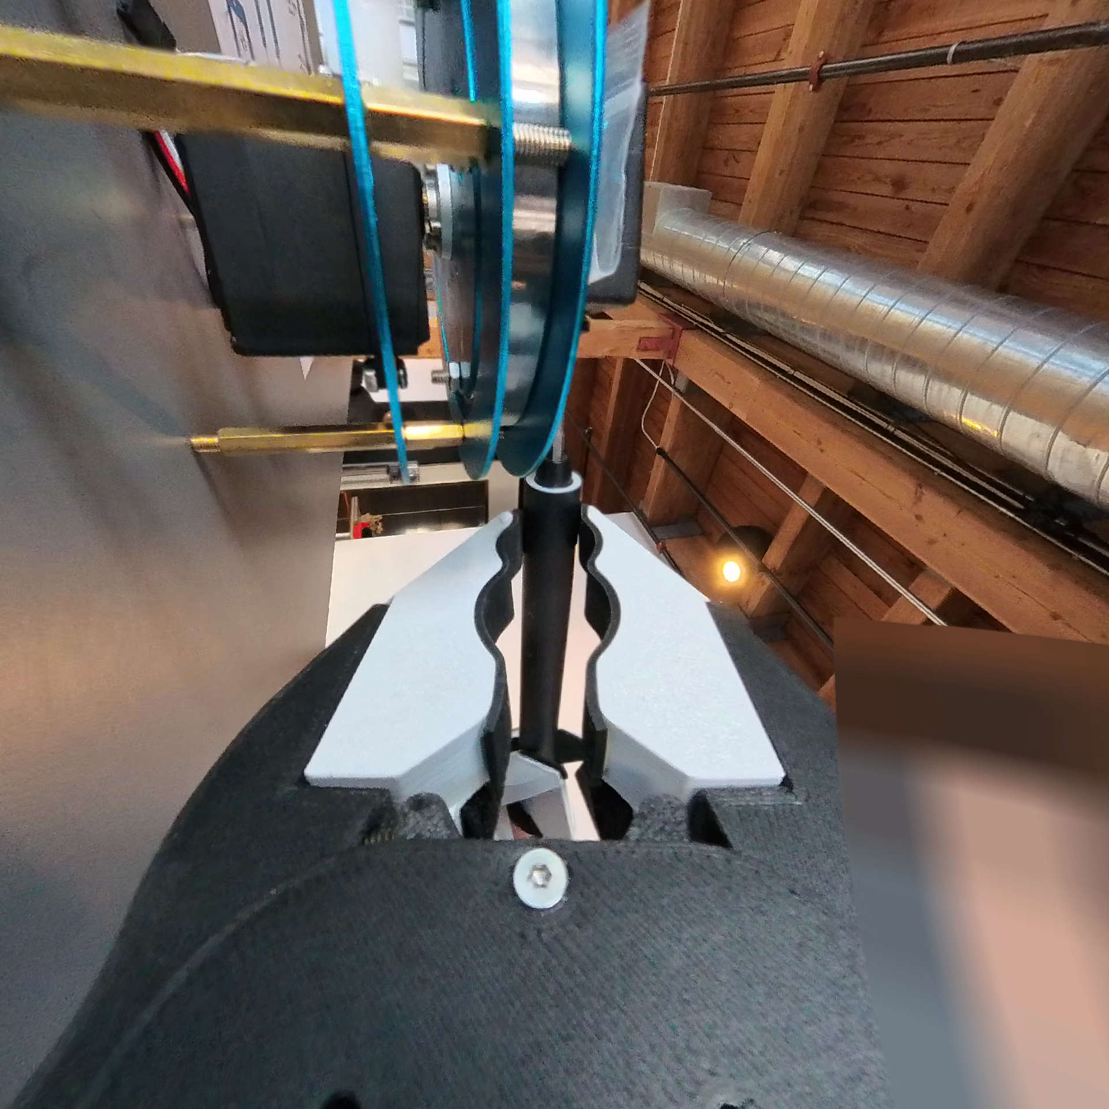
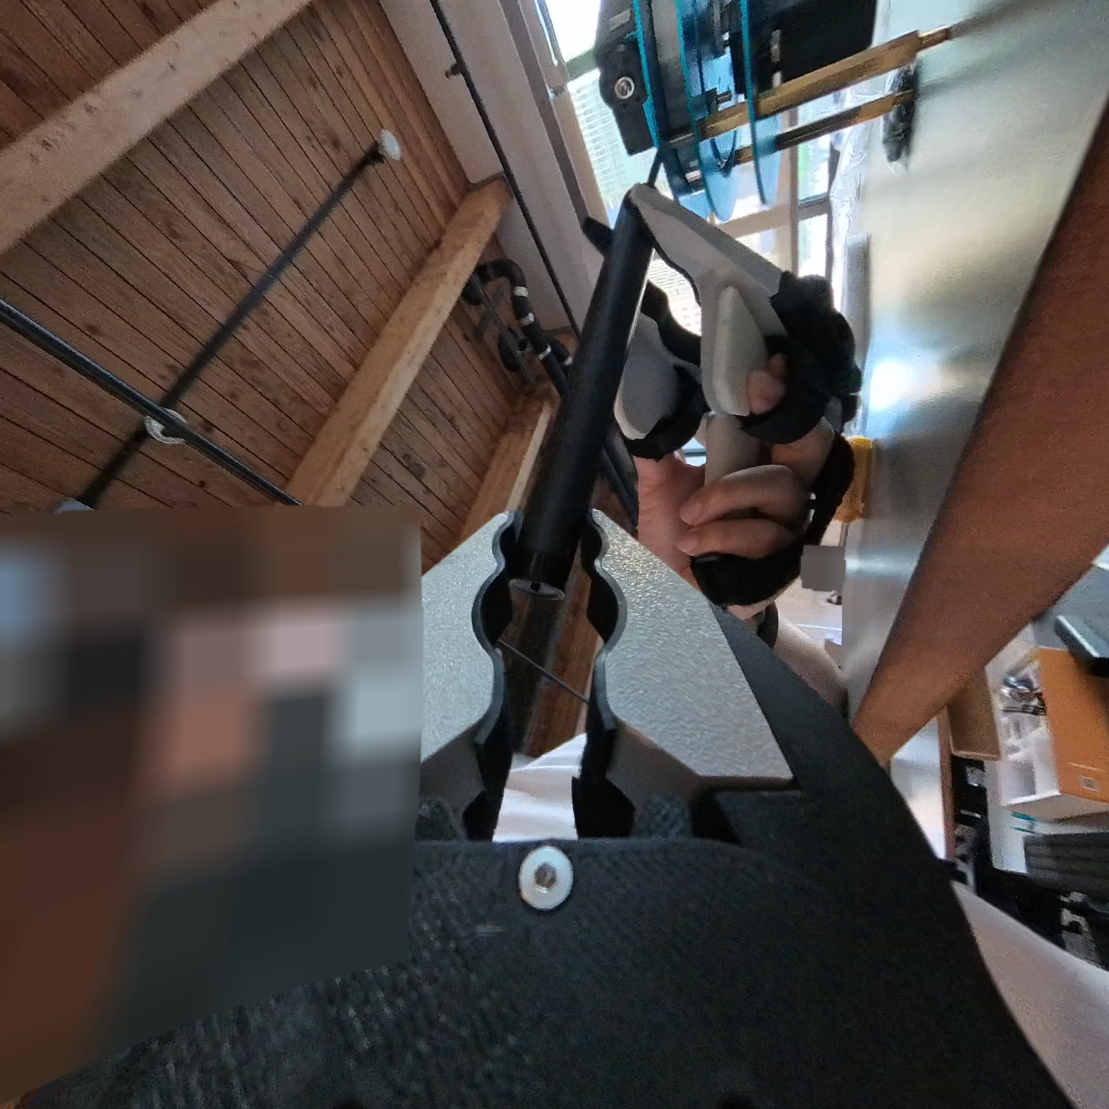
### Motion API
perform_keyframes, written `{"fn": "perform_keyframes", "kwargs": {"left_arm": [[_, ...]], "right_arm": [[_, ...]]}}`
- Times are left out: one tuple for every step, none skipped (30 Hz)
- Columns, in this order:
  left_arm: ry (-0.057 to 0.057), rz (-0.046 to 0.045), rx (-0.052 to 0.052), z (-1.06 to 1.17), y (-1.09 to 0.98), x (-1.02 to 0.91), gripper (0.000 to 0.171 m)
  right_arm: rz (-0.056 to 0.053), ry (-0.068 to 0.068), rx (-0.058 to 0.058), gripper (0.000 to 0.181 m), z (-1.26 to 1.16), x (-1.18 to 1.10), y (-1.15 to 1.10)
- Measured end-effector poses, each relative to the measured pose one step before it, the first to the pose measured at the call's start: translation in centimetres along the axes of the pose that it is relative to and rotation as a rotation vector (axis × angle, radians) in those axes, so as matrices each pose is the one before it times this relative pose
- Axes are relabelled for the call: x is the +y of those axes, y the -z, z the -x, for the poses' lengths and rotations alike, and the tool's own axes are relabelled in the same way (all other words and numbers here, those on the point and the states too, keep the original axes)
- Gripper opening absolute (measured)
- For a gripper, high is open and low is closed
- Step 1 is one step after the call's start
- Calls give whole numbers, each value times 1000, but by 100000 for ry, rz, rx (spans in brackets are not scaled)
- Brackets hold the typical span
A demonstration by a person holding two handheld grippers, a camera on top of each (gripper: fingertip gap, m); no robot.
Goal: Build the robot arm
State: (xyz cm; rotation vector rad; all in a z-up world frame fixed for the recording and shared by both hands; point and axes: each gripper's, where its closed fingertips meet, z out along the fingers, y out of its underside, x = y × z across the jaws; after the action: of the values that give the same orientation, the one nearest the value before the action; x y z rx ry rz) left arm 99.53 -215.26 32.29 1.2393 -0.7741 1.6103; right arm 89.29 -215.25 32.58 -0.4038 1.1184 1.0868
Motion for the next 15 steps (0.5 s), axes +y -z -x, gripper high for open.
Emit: {"fn": "perform_keyframes", "kwargs": {"left_arm": [[188, -58, -125, 65, -32, -15, 16], [-96, 43, -46, 62, -23, -13, 16], [-65, 231, 192, 2, -35, 0, 16], [18, 189, 73, -19, -34, 1, 16], [-335, 133, -197, -10, -71, -18, 16], [-294, 180, -165, 5, -108, -17, 16], [48, 108, 142, 16, -128, -16, 16], [556, 289, 374, 25, -128, -2, 16], [459, 441, 284, 33, -81, 4, 16], [-138, 405, 36, 34, -41, -1, 16], [-410, 245, -266, 41, 20, -22, 16], [-273, -54, -448, 26, 38, -27, 16], [-31, -72, -317, 23, 33, -36, 16], [-87, -21, -125, 1, 33, -39, 16], [5, 89, 72, 4, 23, -14, 16]], "right_arm": [[54, -489, -316, 18, -101, -70, 62], [313, 381, 386, 17, -123, -43, 51], [21, 822, 284, 18, -29, -54, 15], [259, 761, 102, 18, 64, -16, -20], [365, 924, 259, 18, 70, -15, -32], [-51, 967, 192, 18, 83, -85, -5], [-4, 668, 319, 18, 59, -86, 12], [-139, 469, 326, 18, 15, -76, 17], [161, 372, 352, 21, -19, -20, 17], [290, 122, 146, 21, -50, -6, 3], [137, -315, 41, 21, -101, -8, 10], [325, -790, 13, 21, -118, 32, -14], [440, -368, 174, 20, -113, 65, -43], [541, 307, 474, 20, -105, 60, -53], [492, 778, 568, 20, -57, 25, -37]]}}
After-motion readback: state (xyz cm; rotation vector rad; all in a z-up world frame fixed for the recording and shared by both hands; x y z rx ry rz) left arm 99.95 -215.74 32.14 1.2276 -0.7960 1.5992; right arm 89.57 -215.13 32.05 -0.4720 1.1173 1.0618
